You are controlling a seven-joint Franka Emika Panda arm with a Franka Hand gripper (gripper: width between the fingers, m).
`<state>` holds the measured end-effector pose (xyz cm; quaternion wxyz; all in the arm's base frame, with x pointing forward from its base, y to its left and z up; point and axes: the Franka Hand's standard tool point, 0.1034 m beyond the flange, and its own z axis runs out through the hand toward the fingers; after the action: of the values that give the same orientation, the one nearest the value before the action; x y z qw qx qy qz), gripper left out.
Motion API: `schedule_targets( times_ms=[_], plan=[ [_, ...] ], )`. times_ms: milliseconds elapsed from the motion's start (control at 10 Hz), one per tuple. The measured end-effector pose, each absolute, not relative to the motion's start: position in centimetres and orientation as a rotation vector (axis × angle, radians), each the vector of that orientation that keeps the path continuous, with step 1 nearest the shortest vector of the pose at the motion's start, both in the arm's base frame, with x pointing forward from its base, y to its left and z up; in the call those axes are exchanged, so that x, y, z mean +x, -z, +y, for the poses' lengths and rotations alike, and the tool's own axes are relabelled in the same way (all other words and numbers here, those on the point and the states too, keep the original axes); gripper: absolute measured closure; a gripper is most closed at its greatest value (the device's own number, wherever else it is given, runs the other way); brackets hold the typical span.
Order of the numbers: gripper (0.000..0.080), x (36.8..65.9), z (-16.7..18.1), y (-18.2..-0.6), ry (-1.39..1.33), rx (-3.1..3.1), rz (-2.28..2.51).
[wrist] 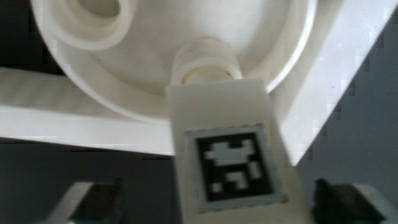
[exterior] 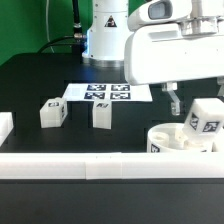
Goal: Assemble stool
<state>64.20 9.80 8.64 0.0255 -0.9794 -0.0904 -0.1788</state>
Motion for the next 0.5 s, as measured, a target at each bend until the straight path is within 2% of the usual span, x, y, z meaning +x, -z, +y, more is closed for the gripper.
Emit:
schedule_targets(
  times_ms=[100, 500],
  plan=[
    [0.0173, 64.3, 9.8, -8.9, 0.557, -3.027, -0.279],
    [0.0150, 64.7, 10.0, -11.4, 0.525, -3.030, -0.284]
  ],
)
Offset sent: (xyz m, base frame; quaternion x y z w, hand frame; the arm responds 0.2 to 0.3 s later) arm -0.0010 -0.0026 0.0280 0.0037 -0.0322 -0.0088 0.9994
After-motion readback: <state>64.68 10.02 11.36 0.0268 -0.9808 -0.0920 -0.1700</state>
